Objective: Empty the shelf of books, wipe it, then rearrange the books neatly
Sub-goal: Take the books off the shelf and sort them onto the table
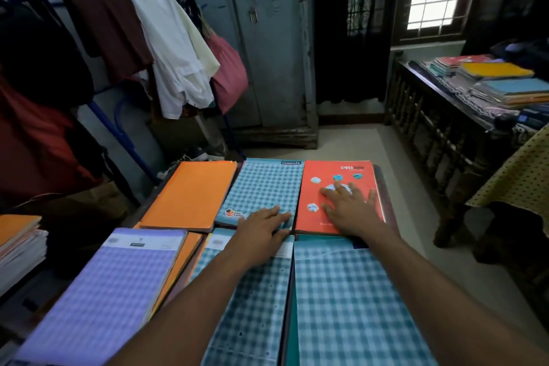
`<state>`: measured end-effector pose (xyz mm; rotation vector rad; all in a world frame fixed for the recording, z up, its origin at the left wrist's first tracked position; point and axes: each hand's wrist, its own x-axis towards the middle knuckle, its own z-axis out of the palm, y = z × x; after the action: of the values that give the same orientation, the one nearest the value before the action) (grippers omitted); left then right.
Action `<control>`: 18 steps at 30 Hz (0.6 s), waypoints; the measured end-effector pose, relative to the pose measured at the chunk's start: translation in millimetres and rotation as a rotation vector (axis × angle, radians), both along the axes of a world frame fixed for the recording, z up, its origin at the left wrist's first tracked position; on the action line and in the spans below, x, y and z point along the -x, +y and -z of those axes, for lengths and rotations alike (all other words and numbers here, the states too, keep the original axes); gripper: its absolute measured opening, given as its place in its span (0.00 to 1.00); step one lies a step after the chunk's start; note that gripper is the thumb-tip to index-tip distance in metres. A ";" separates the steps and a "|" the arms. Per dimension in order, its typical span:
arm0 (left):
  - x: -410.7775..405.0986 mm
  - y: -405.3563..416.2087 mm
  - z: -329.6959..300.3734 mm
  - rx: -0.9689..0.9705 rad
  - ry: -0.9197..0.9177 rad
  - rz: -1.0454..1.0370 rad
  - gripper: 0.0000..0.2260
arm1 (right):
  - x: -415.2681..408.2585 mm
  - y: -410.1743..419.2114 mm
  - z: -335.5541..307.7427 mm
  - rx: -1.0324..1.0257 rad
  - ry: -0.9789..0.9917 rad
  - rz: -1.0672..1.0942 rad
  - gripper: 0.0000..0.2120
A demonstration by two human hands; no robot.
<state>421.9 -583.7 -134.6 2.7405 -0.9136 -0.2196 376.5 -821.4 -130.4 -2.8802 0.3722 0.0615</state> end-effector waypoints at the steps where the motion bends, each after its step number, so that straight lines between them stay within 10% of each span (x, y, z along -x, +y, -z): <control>1: 1.8 3.4 -0.3 0.046 0.002 -0.005 0.22 | -0.5 1.8 -1.5 -0.005 -0.001 0.011 0.24; 8: -29.0 80.6 -3.2 -0.057 -0.152 -0.430 0.24 | -33.1 61.5 -12.4 -0.098 -0.159 -0.264 0.28; 18: -70.9 109.8 -0.2 -0.024 -0.126 -0.370 0.16 | -68.4 111.2 3.2 0.040 0.026 -0.314 0.26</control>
<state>492.9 -473.9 -134.3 2.9066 -0.4165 0.0107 444.9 -710.3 -133.7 -2.9520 -0.0779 0.1466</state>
